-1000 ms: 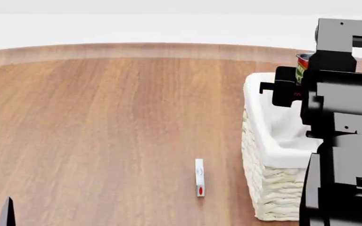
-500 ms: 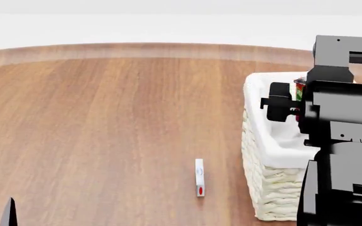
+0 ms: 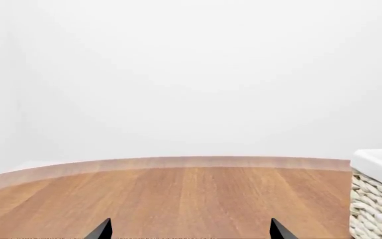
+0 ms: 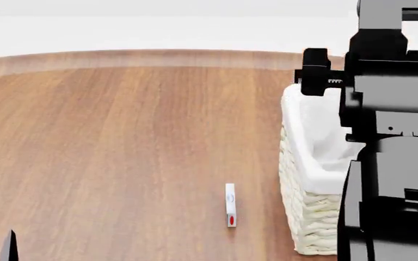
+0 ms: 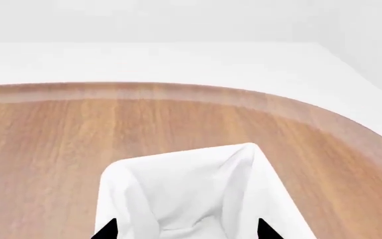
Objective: Pick up the tomato sauce, and put it in the basket.
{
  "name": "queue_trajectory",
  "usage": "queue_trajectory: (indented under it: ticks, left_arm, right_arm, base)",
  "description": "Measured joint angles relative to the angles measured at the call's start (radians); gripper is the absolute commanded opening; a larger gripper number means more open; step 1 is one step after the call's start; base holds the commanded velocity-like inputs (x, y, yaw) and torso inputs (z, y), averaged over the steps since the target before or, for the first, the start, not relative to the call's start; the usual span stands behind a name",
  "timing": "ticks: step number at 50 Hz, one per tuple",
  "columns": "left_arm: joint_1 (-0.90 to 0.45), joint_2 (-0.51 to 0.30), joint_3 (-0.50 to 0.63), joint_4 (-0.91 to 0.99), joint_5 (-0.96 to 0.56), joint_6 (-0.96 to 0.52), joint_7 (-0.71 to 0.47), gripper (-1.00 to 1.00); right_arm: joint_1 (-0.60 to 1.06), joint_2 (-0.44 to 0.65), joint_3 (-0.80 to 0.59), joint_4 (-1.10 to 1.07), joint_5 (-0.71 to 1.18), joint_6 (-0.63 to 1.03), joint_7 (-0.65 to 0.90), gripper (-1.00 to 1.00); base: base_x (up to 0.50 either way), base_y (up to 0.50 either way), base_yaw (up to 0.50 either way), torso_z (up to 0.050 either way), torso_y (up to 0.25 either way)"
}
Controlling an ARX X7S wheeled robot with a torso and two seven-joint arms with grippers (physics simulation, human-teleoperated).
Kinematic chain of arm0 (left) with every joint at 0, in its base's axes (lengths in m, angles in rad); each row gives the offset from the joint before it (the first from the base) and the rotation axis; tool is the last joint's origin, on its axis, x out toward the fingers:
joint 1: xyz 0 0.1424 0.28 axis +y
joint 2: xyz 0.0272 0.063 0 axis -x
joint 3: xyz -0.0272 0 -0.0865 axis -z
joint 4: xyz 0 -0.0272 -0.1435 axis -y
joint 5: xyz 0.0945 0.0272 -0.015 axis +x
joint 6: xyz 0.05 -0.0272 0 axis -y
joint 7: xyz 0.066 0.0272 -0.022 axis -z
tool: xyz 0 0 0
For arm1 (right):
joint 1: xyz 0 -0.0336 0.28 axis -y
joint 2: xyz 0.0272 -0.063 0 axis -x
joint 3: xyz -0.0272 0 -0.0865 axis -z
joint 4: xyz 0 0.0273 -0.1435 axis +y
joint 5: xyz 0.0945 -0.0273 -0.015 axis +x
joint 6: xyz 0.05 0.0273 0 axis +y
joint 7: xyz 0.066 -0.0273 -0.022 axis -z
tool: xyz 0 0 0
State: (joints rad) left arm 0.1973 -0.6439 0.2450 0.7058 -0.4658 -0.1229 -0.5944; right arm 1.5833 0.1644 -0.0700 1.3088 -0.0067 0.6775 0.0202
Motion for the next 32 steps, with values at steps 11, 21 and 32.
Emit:
queue_trajectory:
  ticks: [11, 21, 32]
  left_arm:
    - [0.008, -0.002, -0.002, 0.001, 0.000, 0.007, -0.002, 1.00]
    - [0.017, -0.006, -0.006, 0.010, -0.003, 0.009, -0.007, 1.00]
    - [0.016, -0.003, -0.001, 0.007, 0.000, 0.011, -0.007, 1.00]
  right_arm:
    - [0.010, -0.075, -0.075, -0.110, -0.032, -0.081, -0.023, 1.00]
    - [-0.125, -0.099, -0.199, -0.650, -0.106, 0.126, -0.031, 1.00]
    - [-0.247, -0.104, -0.353, -1.211, -0.176, 0.385, -0.051, 1.00]
  base:
    - [0.00, 0.00, 0.00, 0.000, 0.000]
    - [0.00, 0.00, 0.00, 0.000, 0.000]
    - [0.00, 0.00, 0.00, 0.000, 0.000]
